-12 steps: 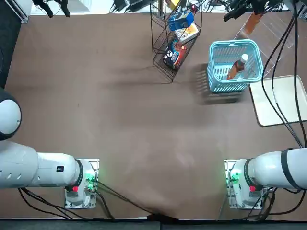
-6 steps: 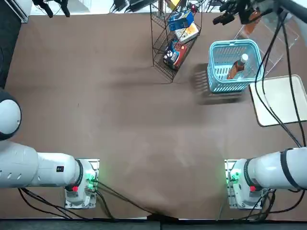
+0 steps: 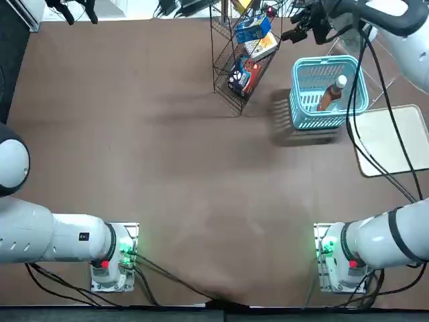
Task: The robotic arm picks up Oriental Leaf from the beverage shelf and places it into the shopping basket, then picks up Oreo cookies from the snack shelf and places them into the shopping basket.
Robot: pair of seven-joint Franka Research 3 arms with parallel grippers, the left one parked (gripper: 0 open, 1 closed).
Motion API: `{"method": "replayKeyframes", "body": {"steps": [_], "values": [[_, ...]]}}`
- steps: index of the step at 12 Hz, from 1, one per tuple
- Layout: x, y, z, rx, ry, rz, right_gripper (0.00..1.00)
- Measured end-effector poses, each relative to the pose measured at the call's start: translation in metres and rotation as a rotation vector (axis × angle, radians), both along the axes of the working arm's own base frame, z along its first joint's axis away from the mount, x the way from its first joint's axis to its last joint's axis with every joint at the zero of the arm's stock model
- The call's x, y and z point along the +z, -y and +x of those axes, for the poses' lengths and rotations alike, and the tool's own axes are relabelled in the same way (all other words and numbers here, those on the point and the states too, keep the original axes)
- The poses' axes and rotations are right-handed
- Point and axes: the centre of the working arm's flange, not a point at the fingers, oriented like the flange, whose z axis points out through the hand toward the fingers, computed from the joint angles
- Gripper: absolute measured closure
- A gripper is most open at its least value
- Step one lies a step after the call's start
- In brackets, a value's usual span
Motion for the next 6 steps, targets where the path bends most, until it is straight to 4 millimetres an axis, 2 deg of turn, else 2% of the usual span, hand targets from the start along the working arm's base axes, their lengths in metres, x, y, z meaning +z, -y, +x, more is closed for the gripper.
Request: {"method": "replayKeyframes", "body": {"steps": [6], "values": [[-0.031, -0.01, 0.024, 0.001, -0.014, 0.008, 0.0]]}}
